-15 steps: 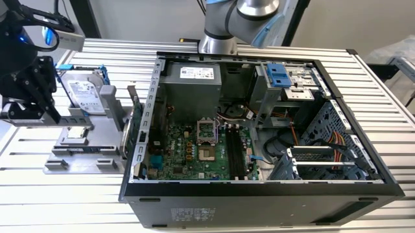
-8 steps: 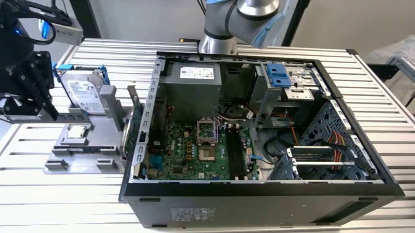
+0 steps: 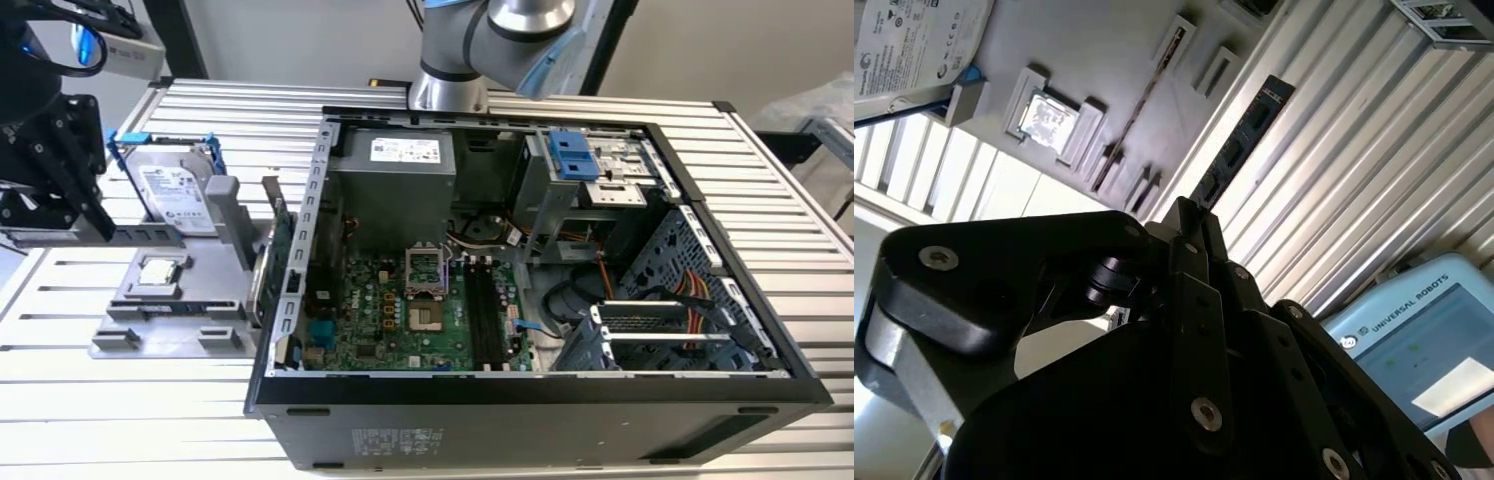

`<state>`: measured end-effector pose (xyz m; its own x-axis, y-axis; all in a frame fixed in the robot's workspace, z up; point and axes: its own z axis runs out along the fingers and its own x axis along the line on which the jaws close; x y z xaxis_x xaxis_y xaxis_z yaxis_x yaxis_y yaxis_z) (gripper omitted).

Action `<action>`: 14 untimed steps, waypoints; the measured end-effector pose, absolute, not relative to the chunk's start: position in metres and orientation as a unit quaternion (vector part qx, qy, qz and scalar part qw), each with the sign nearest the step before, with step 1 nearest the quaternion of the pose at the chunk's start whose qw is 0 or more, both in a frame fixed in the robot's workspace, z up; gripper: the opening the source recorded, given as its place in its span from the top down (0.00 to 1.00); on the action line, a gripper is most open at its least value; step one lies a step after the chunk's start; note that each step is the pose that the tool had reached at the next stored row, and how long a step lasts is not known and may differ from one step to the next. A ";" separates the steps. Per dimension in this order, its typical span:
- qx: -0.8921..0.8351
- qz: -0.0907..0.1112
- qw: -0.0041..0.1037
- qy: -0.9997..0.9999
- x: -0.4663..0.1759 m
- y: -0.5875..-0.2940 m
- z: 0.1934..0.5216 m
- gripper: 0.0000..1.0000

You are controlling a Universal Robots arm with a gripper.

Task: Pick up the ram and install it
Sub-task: 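Pick up the ram and move it above insertion slot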

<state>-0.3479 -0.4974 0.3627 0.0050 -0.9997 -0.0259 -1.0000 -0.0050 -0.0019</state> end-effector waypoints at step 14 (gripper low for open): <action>-0.709 0.009 0.010 0.705 -0.348 -0.497 0.375 1.00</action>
